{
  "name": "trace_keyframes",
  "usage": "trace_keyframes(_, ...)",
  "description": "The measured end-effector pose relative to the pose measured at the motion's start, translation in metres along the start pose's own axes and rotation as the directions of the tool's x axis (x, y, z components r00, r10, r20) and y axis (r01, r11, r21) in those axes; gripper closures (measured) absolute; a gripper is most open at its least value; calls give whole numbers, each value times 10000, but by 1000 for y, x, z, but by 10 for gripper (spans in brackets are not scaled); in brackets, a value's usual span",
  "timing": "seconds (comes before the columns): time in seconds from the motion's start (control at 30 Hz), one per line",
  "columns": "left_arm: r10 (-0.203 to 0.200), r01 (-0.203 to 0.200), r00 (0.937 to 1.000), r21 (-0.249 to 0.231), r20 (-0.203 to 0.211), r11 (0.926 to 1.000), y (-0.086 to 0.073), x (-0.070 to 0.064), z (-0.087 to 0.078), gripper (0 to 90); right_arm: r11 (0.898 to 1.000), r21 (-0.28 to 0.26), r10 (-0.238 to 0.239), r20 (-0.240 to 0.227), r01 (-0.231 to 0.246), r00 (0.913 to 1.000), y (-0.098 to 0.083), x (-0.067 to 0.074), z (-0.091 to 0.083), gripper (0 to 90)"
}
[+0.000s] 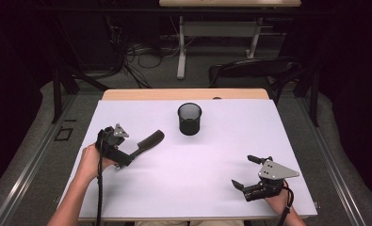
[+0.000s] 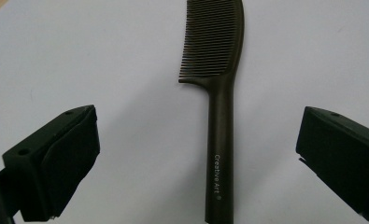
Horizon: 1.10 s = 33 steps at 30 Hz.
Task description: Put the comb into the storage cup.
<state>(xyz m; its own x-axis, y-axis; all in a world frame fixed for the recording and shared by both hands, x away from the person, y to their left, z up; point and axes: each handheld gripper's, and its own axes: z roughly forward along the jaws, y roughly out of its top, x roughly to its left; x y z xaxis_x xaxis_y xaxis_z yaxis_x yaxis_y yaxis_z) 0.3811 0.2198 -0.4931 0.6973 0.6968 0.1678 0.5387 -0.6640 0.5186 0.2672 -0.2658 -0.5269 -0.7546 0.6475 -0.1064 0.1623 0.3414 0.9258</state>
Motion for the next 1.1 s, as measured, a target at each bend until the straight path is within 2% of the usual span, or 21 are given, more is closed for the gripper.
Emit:
trace_keyframes(0.37, 368, -390, 9988, 692, 327, 9968, 10, -1, 11, 0, 10000, 22, 0, -17, 0, 10000, 0, 0, 0, 2)
trace_keyframes(0.47, 546, -601, 9971, 1080, 533, 9923, 12, -1, 14, 5, 10000, 64, 5, -36, -5, 10000, 0, 0, 0, 2)
trace_keyframes(0.57, 553, -613, 9969, 1145, 555, 9915, 13, -2, 16, 0, 10000, 42, 4, -32, -3, 10000, 0, 0, 0, 2)
trace_keyframes(0.8, 814, -924, 9941, 1659, 722, 9818, 18, -4, 24, 9, 10000, 72, -7, -45, 8, 10000, 0, 0, 0, 2)
trace_keyframes(1.1, 1100, -1276, 9895, 2107, 936, 9692, 24, -6, 29, 205, 9999, 109, -14, -72, 14, 10000, 0, 0, 0, 2)
